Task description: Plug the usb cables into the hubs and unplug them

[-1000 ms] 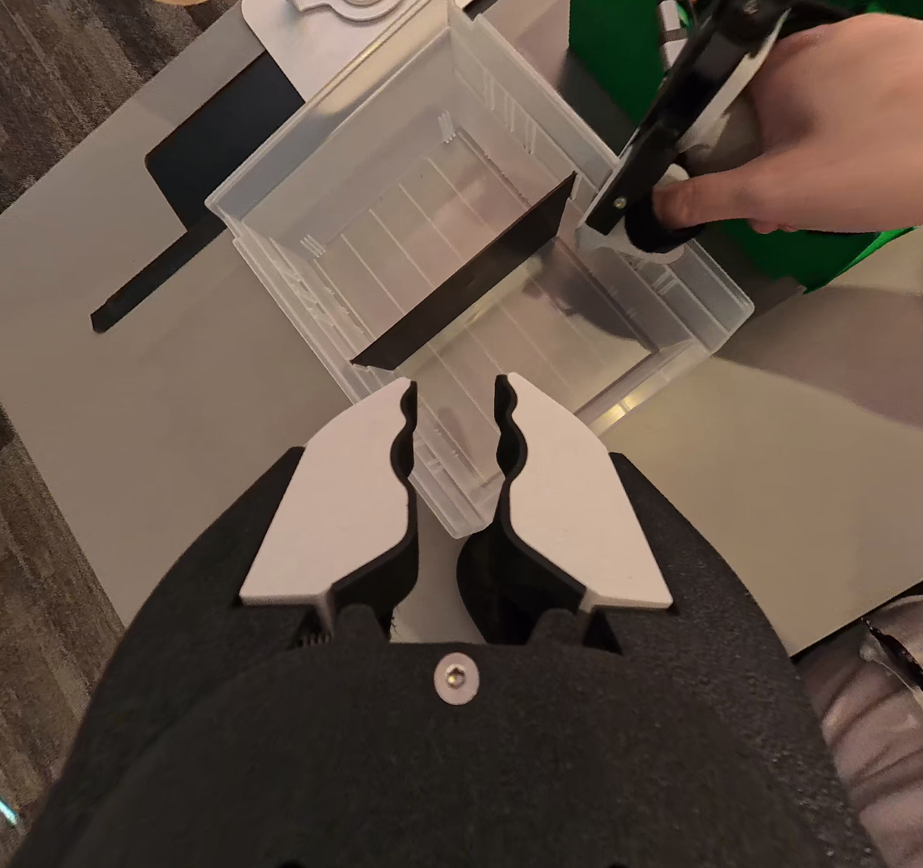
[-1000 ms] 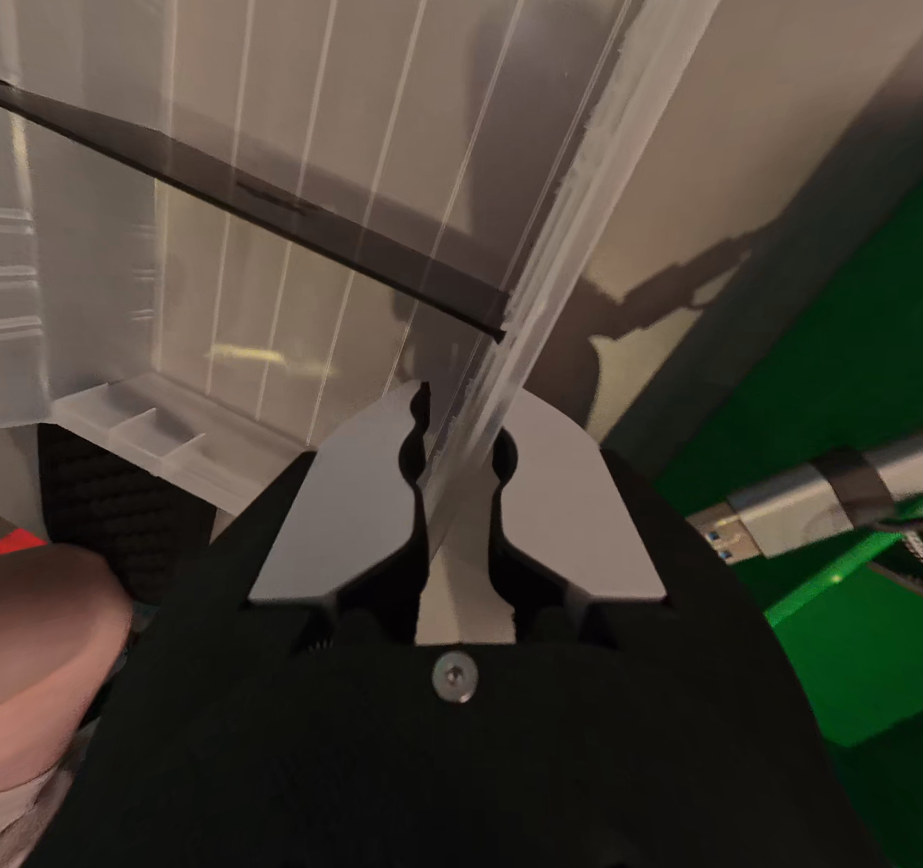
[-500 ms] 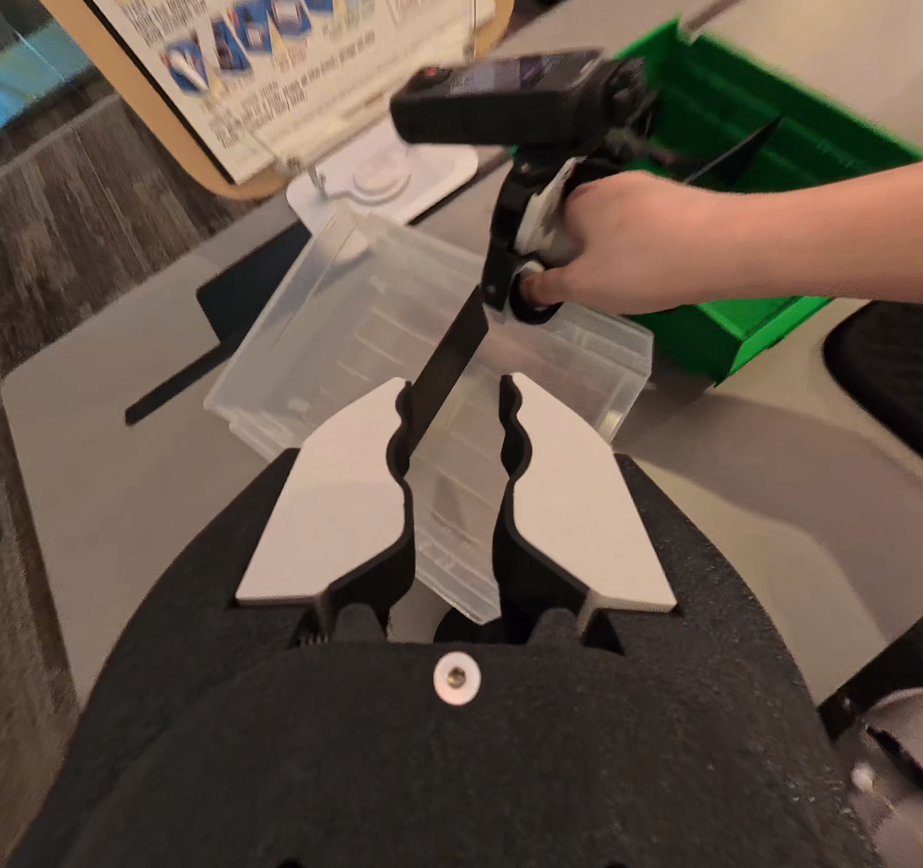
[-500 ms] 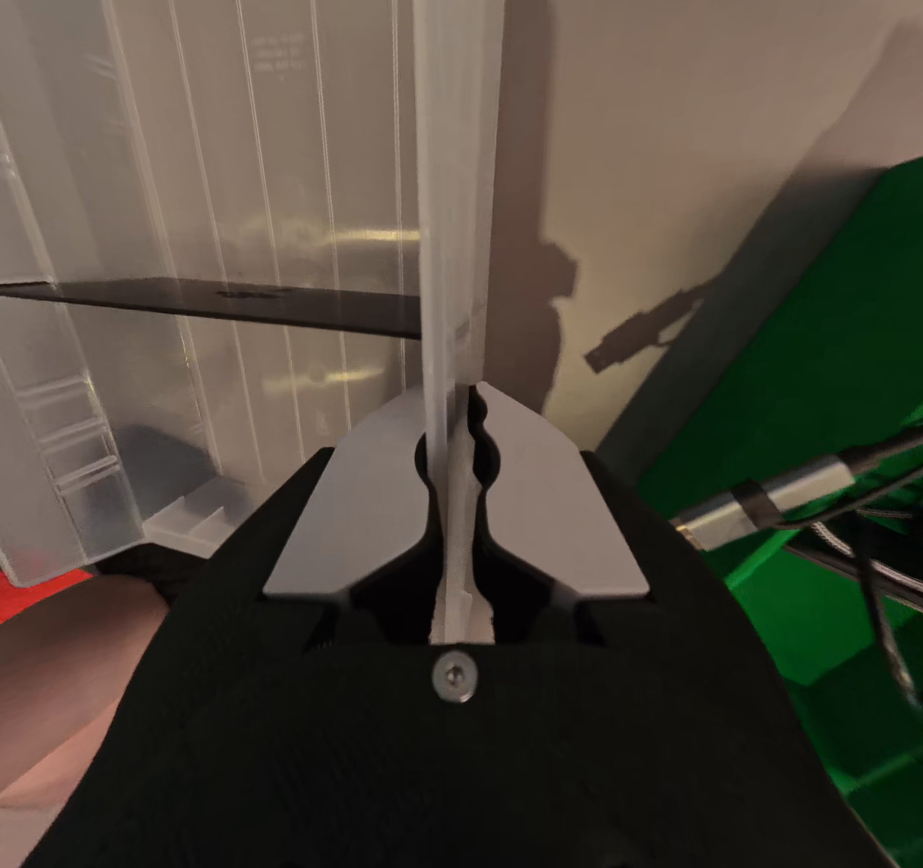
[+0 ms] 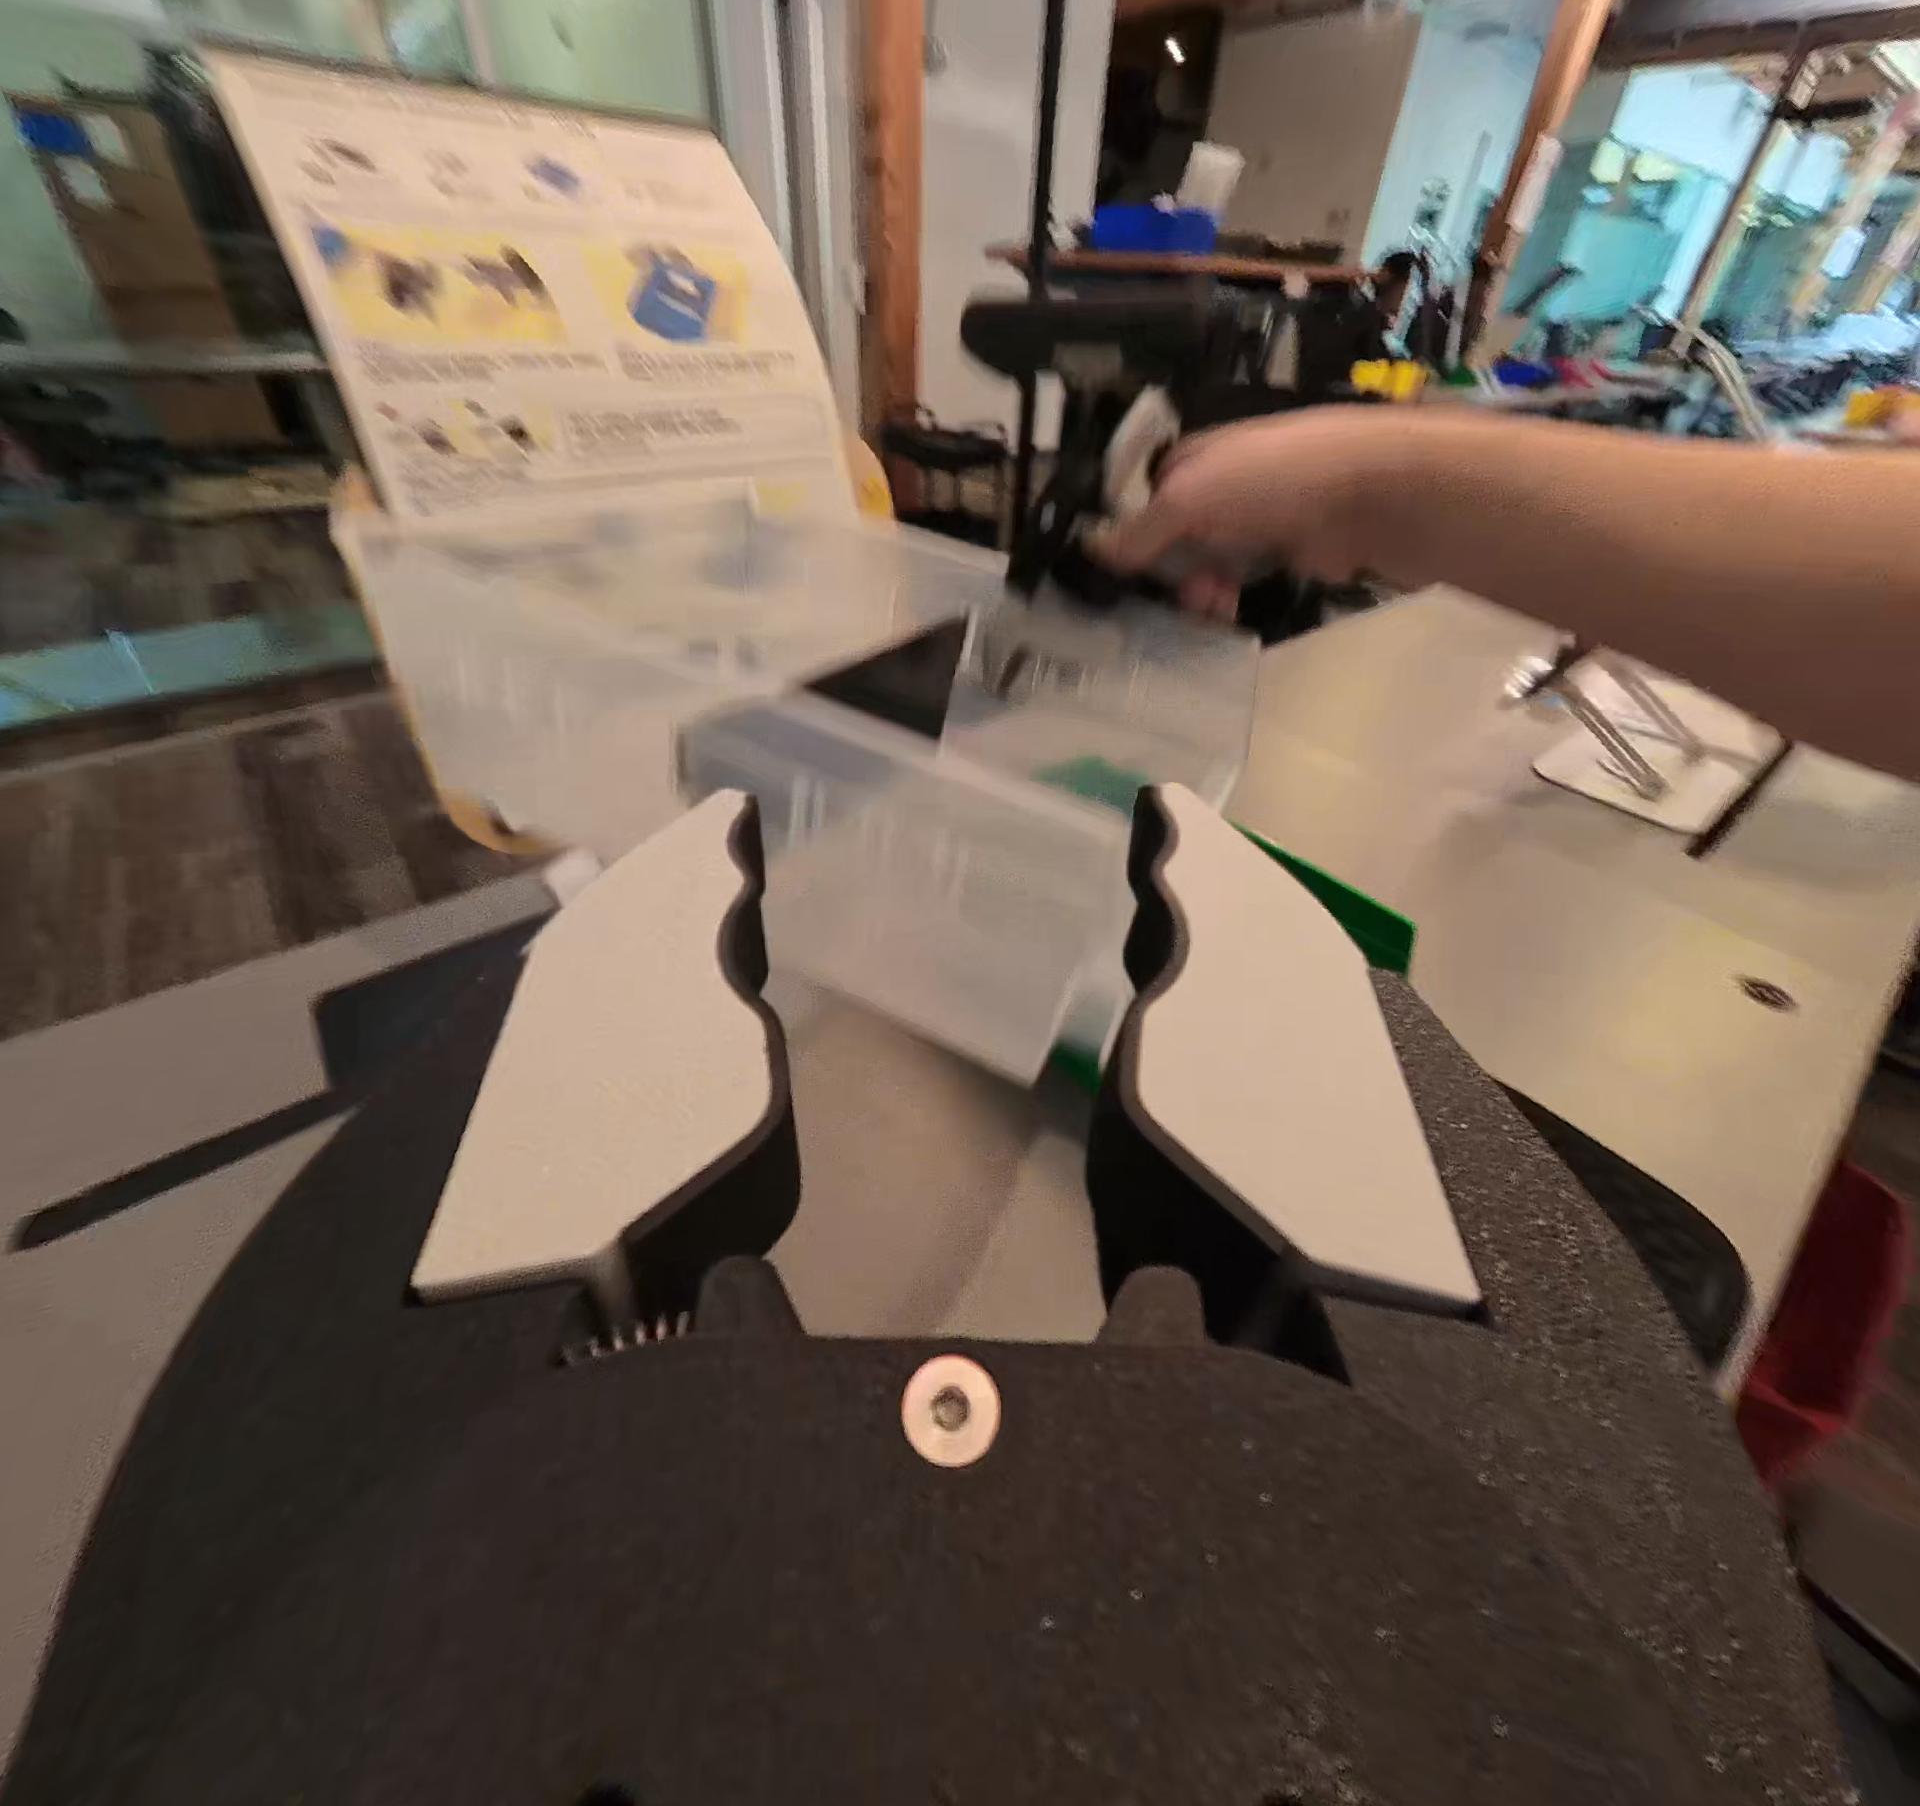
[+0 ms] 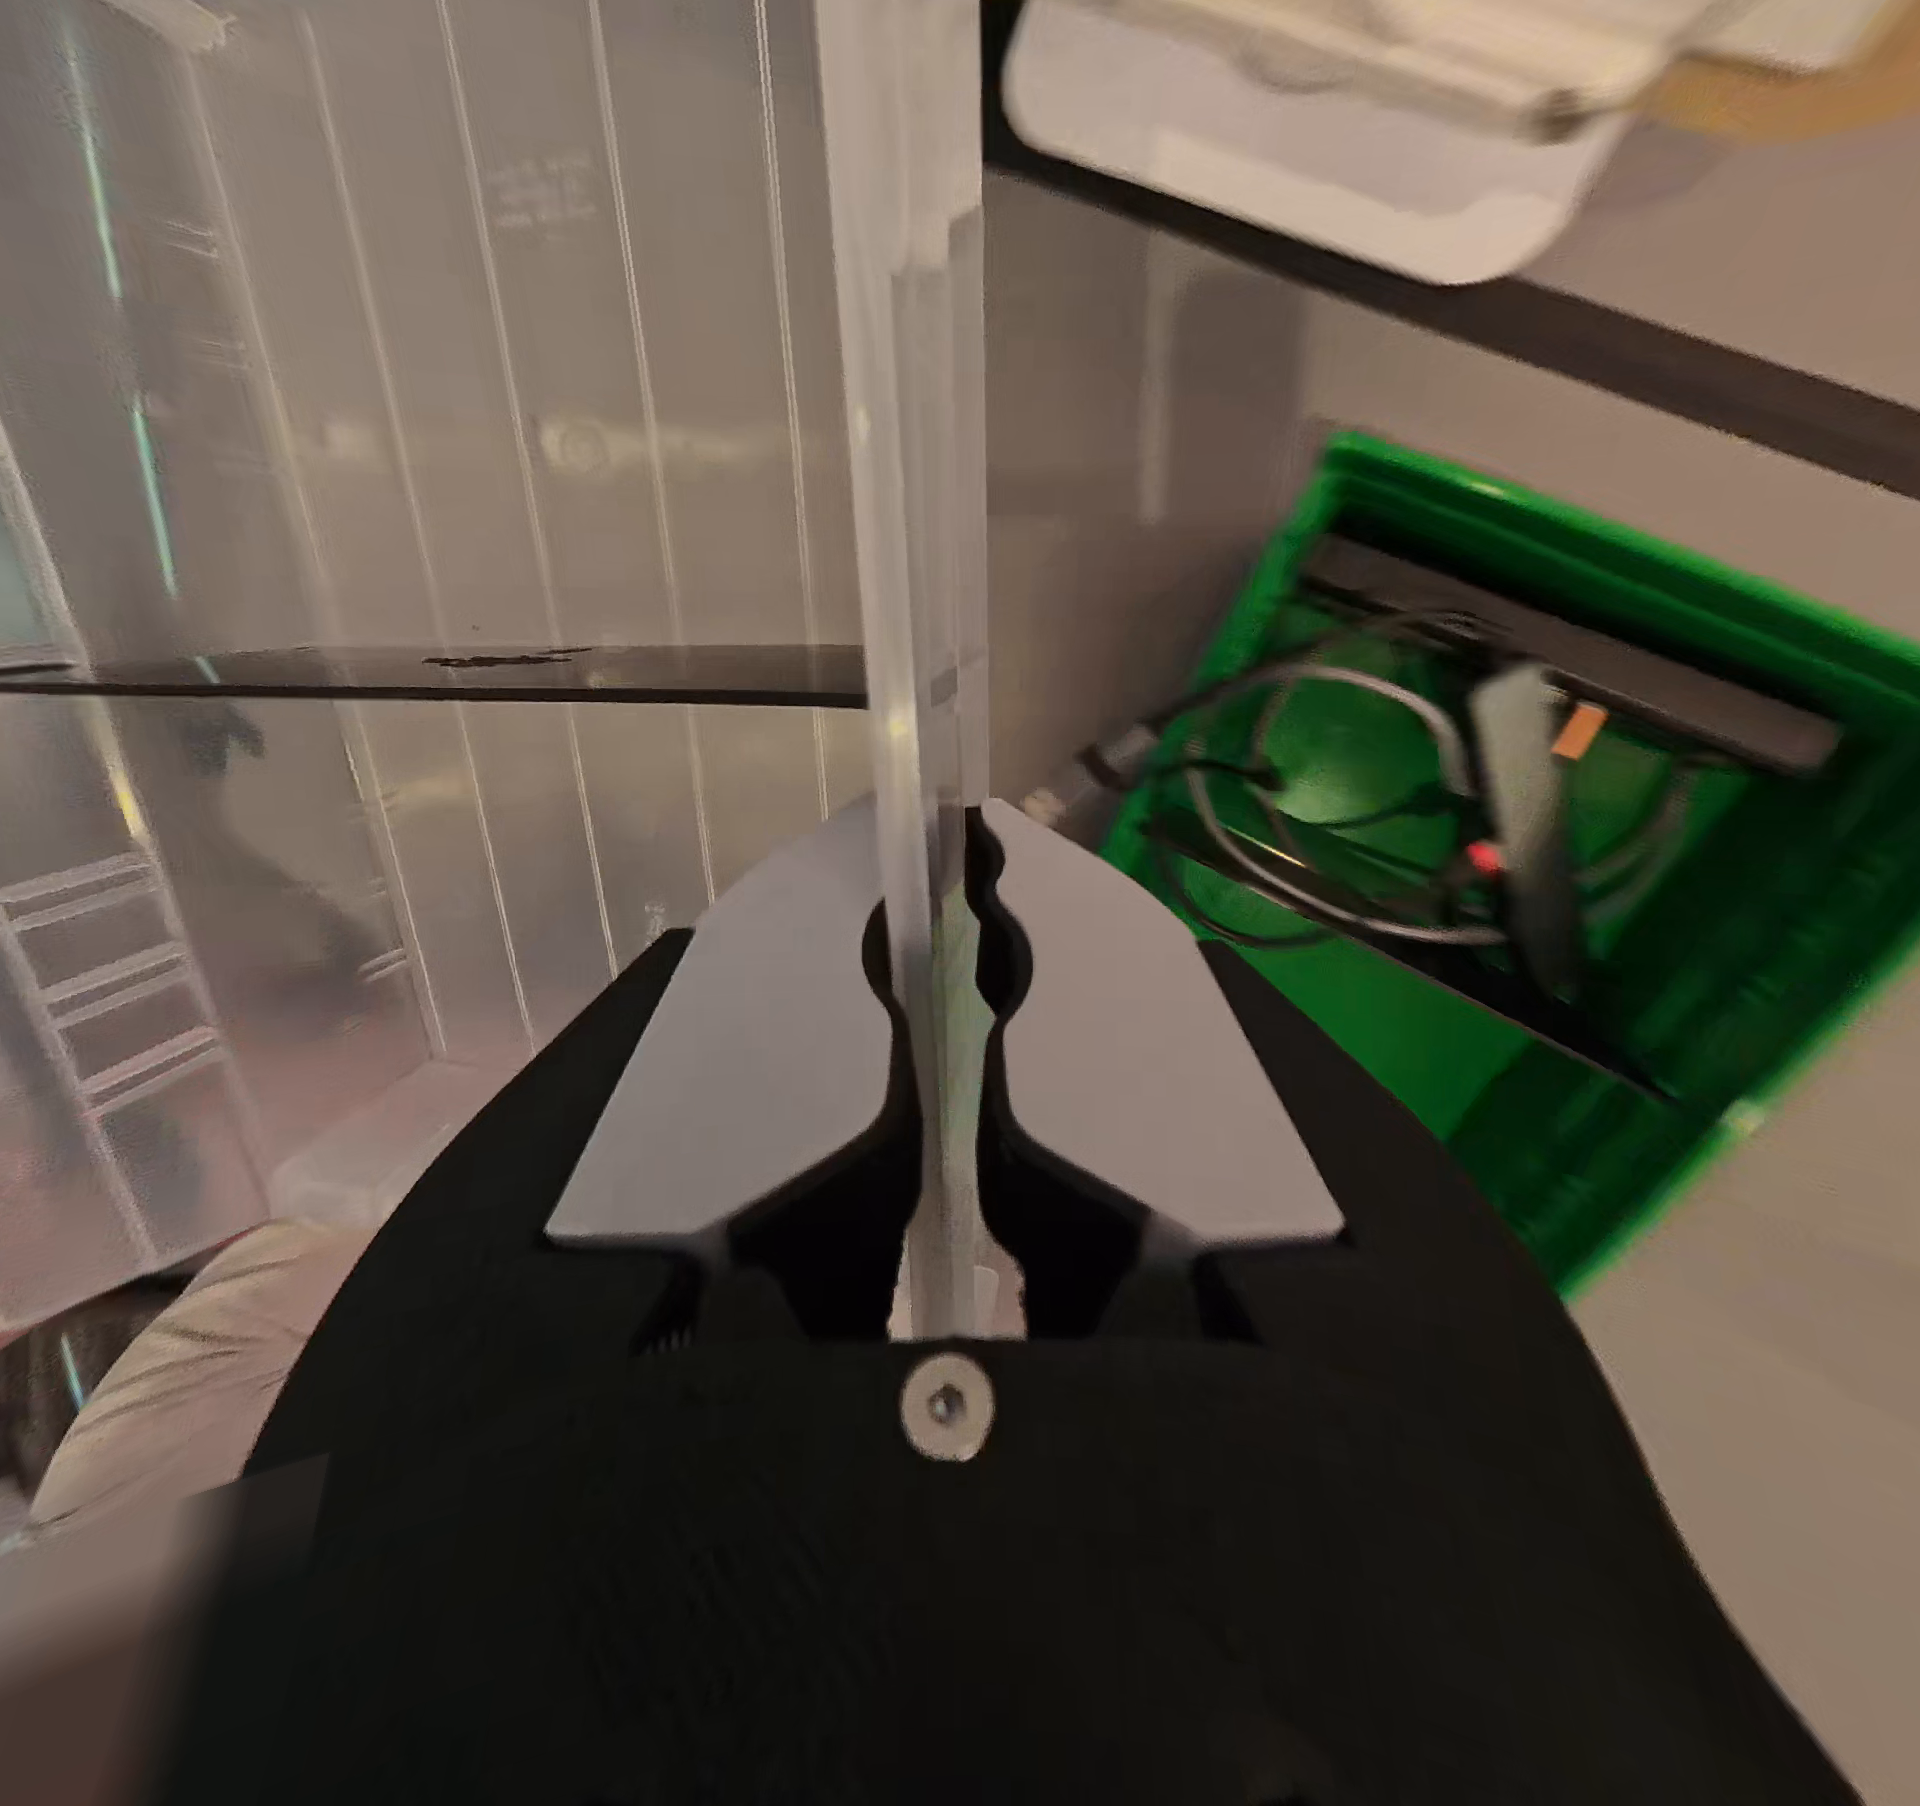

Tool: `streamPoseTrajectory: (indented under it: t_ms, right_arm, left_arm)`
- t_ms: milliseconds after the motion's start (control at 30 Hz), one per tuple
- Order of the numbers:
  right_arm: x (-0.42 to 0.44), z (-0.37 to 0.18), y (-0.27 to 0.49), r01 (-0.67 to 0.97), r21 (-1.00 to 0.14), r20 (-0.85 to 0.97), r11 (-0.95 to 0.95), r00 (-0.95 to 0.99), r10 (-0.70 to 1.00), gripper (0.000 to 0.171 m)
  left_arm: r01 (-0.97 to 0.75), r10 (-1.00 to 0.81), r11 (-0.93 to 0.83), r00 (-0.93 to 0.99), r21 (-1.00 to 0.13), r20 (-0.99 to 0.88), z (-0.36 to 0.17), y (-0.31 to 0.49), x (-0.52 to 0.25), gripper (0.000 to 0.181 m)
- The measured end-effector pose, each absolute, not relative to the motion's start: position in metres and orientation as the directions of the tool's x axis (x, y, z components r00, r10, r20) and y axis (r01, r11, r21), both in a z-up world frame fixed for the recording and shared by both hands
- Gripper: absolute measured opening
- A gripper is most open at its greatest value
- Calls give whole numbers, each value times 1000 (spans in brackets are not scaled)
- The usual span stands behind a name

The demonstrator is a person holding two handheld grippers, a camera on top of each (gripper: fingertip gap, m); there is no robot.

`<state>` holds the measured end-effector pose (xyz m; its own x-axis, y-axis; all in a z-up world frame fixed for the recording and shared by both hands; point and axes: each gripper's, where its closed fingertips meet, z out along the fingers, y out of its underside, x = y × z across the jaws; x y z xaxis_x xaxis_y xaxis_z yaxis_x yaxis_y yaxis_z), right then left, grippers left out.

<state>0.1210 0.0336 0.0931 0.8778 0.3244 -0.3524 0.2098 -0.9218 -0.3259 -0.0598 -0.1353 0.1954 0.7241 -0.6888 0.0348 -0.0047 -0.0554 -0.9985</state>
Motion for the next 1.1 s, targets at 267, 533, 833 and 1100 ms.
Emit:
streamPoseTrajectory:
  t_ms: [267, 533, 833, 1100]
  right_arm:
    - [366, 119, 4, -110, -422, -274, -900, 962, 11, 8]
    - [564, 56, -93, -414, -419, -204, -808, 910, -360, 9]
    - [610, -45, -150, -512, -293, -260, -807, 855, -448, 10]
    - [573, -83, -135, -427, -243, -280, -871, 891, -359, 11]
  left_arm:
    - [-414, -845, -433, 495, -801, 202, 68, -104, 42, 76]
    - [-498, -721, -693, 495, -522, 485, -57, -67, 124, 73]
    - [-562, -690, -709, 427, -426, 584, -83, -78, 146, 32]
    - [-565, -700, -714, 565, -413, 438, -80, -38, 81, 12]
